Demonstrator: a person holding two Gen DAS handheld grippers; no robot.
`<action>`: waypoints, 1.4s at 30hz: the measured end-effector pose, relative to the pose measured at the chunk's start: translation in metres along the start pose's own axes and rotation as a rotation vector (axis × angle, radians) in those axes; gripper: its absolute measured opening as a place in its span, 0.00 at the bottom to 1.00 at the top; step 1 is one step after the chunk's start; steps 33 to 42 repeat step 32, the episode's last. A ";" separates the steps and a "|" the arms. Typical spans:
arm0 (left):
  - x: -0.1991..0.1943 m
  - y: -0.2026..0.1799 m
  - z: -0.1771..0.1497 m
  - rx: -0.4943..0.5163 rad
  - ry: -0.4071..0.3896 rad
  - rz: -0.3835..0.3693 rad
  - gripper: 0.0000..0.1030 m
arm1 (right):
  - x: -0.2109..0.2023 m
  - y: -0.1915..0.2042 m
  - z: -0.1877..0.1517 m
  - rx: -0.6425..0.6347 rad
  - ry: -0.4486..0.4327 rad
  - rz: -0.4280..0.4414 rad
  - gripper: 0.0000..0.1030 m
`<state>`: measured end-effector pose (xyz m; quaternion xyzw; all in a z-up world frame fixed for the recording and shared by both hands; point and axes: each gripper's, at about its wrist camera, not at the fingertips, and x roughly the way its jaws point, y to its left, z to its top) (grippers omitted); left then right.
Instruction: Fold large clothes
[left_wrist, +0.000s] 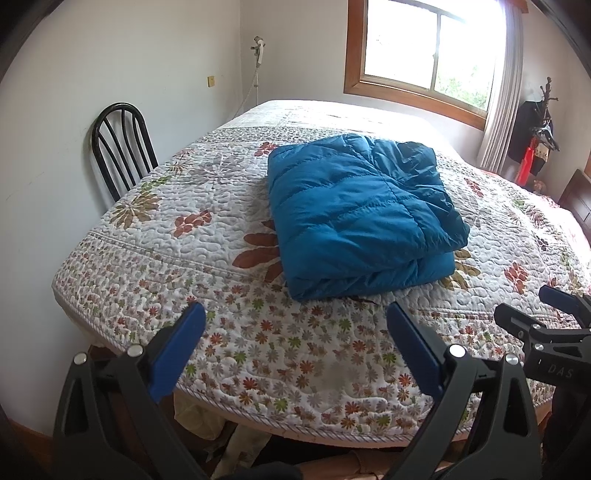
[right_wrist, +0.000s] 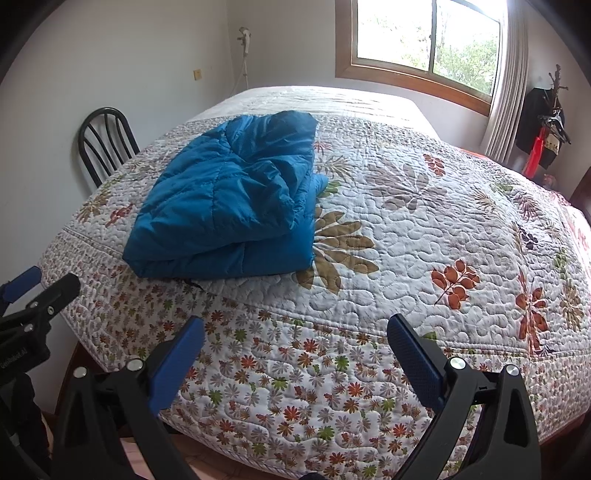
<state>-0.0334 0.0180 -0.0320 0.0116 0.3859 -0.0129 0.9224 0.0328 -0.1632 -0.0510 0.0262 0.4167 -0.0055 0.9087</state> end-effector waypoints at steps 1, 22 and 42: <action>0.000 0.000 0.000 0.000 0.000 -0.001 0.95 | 0.000 0.000 0.000 0.001 0.000 0.000 0.96; 0.005 0.005 0.000 -0.015 0.017 -0.004 0.95 | 0.006 -0.001 -0.001 -0.005 0.017 0.006 0.96; 0.008 0.004 0.000 -0.011 0.028 -0.005 0.95 | 0.009 -0.005 -0.001 -0.001 0.023 0.010 0.96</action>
